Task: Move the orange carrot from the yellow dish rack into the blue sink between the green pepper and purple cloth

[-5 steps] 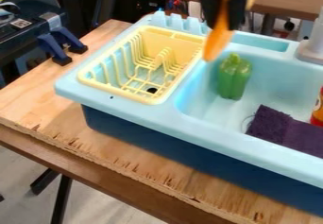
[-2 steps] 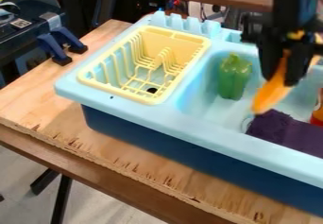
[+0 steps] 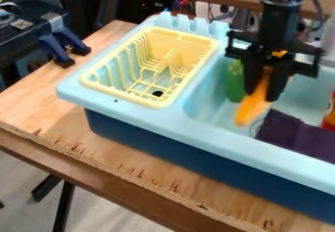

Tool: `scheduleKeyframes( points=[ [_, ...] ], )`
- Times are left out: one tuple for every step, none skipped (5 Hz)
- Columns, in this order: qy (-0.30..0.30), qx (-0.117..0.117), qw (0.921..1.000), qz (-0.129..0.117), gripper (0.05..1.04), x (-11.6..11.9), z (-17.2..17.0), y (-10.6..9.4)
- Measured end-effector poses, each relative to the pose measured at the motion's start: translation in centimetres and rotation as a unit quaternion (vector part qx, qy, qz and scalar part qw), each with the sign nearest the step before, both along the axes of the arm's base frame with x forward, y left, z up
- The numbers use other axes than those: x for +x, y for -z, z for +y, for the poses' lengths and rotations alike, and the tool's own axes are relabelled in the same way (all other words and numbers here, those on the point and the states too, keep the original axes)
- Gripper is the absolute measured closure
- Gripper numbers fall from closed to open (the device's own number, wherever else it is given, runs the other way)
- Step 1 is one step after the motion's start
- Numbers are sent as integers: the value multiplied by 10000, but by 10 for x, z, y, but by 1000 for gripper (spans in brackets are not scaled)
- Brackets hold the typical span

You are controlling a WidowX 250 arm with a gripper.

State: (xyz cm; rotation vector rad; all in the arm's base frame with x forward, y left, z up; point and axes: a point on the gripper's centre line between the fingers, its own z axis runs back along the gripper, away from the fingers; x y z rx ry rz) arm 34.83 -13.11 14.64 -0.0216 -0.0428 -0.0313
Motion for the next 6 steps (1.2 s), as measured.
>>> scheduleKeyframes(
  points=[
    [-210, 40, 9998, 10, 735, 3, 11, 3],
    [-201, 98, 9996, 169, 735, 2, 11, 14],
    [46, 65, 9998, 172, 735, -2, 0, 14],
    [491, 16, 9987, 140, 735, -9, -20, 13],
    [636, 7, 9979, 110, 735, -11, -28, 13],
    [514, 121, 9978, 395, 735, -9, -19, 30]
  ],
)
